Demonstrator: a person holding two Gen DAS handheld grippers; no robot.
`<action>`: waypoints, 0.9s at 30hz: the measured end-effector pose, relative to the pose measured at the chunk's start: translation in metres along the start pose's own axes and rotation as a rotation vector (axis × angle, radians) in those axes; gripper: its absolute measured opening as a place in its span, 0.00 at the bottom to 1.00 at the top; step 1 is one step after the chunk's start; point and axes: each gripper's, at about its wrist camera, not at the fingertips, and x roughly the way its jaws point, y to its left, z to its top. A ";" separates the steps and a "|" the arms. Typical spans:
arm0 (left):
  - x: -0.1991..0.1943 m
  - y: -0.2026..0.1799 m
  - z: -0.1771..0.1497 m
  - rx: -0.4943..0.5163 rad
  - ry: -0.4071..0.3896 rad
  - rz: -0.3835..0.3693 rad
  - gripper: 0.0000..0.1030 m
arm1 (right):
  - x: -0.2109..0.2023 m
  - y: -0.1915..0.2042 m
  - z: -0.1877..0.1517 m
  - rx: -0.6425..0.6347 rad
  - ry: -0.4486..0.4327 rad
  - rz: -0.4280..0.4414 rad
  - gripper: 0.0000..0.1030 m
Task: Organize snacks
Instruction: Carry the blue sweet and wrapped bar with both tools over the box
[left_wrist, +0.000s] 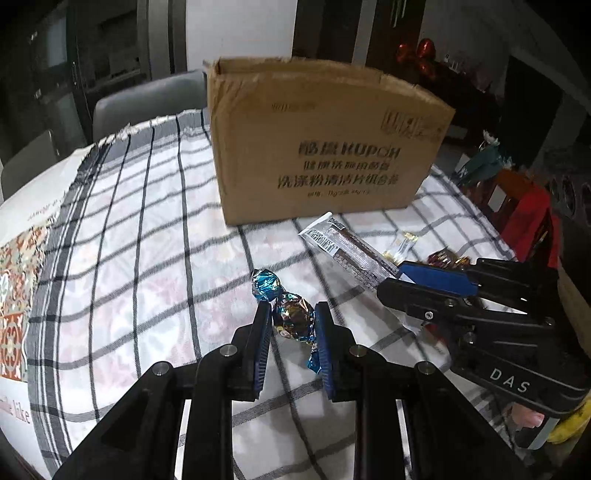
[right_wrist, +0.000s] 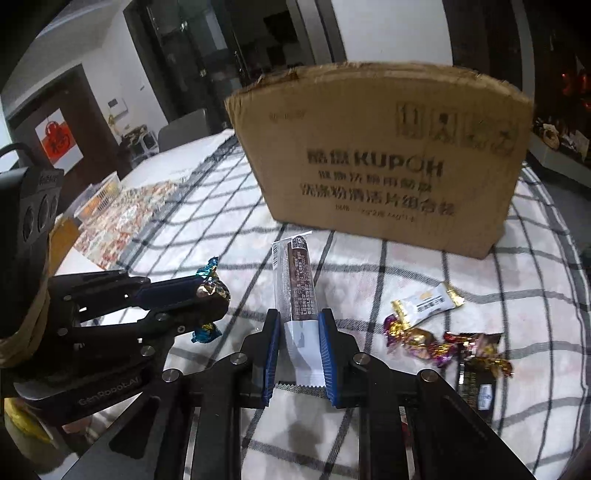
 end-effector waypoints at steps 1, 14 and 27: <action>-0.005 -0.002 0.002 0.004 -0.013 -0.001 0.24 | -0.005 0.000 0.002 0.003 -0.012 0.000 0.22; -0.047 -0.018 0.051 0.042 -0.164 0.003 0.24 | -0.060 -0.005 0.039 0.010 -0.162 -0.019 0.22; -0.061 -0.022 0.106 0.053 -0.256 -0.005 0.24 | -0.084 -0.017 0.089 -0.006 -0.256 -0.068 0.22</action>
